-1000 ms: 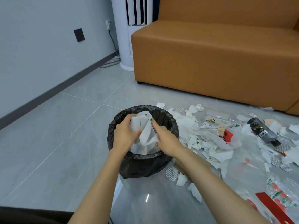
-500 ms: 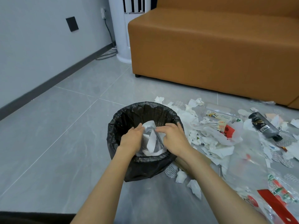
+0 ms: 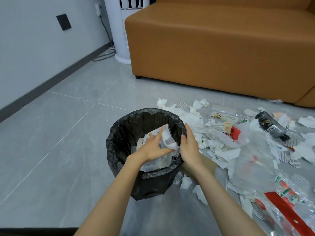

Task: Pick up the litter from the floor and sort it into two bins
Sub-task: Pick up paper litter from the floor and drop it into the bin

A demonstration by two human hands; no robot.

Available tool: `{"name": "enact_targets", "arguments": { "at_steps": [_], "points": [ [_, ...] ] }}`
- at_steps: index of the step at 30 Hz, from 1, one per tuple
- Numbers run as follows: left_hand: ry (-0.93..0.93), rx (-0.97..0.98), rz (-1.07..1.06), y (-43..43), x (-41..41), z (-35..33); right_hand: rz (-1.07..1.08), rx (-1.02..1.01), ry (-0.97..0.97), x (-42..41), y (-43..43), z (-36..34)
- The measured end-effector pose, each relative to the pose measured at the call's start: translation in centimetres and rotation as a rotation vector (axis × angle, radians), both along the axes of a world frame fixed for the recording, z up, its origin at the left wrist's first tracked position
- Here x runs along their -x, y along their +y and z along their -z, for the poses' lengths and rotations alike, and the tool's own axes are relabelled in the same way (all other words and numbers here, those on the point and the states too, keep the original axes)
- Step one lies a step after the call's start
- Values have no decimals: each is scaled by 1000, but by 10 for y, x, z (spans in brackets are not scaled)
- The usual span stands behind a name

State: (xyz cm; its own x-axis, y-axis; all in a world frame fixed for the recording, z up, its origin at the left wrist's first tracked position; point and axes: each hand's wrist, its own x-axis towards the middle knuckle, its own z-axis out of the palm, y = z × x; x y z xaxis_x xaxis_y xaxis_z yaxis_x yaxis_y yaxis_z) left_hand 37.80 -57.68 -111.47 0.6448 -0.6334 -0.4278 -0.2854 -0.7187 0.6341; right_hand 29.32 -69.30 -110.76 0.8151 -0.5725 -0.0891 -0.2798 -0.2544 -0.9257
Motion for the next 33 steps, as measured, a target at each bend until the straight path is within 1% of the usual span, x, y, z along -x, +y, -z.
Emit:
{"name": "enact_targets", "arguments": {
  "at_steps": [1, 3, 6, 10, 17, 20, 26, 29, 31, 33],
  "points": [
    [-48, -72, 50, -2, 0, 4, -11, -6, 6, 1, 0, 1],
    [-78, -168, 120, -5, -1, 10, -43, -23, 20, 3, 1, 0],
    [-1, -248, 167, -7, -5, 19, -62, -51, 15, 8, 2, -2],
    [19, -384, 191, -9, -7, 30, -50, -73, 9, 12, -1, -3],
    [76, -473, 207, -6, -3, 39, -99, -75, 31, 10, -1, 4],
    [81, -451, 186, -5, -1, 42, -83, -74, 7, 9, 2, 4],
    [-38, -389, 165, 3, 4, 24, 52, -225, -96, 8, 18, -1],
    [-43, -287, 60, 17, -2, 16, 88, -310, -117, 2, 28, 0],
    [-70, -255, -1, 29, -6, 4, 60, -382, -90, -2, 33, 4],
    [-135, -255, -68, 41, -9, -9, -26, -458, -17, -5, 40, 5]
  ]
}}
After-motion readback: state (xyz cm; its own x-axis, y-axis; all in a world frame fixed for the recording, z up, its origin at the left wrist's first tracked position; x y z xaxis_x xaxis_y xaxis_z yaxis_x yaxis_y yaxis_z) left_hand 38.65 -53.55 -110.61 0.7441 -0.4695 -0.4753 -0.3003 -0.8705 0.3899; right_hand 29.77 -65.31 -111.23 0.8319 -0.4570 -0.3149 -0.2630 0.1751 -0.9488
